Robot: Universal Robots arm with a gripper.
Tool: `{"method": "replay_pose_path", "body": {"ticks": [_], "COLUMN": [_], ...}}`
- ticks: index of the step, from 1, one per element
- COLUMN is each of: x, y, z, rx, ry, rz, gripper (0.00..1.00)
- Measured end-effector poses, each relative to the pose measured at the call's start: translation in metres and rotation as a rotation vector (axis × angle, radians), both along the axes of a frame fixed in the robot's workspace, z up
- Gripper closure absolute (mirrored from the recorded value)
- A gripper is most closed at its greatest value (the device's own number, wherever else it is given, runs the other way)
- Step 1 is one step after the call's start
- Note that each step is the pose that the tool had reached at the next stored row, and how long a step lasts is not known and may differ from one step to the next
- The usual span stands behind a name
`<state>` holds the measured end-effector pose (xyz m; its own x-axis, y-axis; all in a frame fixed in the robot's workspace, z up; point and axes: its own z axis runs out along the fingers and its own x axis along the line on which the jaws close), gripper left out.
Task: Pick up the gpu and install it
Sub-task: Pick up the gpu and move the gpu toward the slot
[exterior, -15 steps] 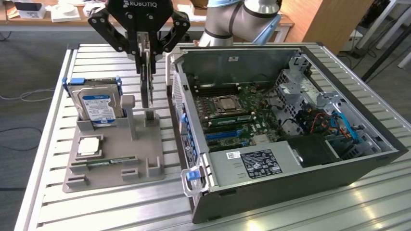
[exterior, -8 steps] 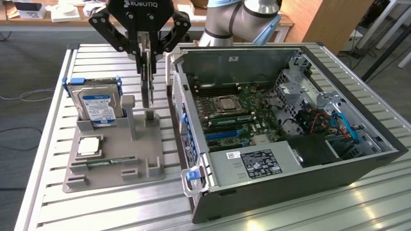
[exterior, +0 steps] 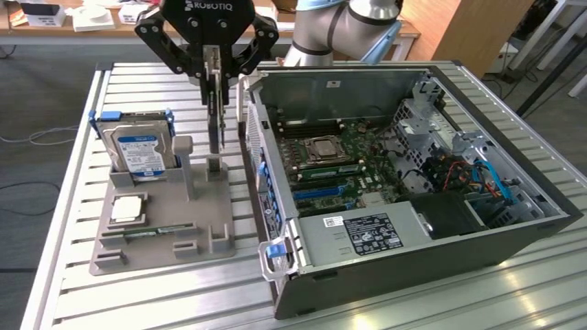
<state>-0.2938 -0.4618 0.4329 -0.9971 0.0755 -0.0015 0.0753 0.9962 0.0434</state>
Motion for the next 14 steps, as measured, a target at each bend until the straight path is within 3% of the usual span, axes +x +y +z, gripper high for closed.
{"method": "replay_pose_path", "body": {"ticks": [14], "x": [0.023], "y": [0.0018], "z": [-0.0006], "rx": [0.0], "ry": [-0.0001], "rz": [0.0], "gripper": [0.73]}}
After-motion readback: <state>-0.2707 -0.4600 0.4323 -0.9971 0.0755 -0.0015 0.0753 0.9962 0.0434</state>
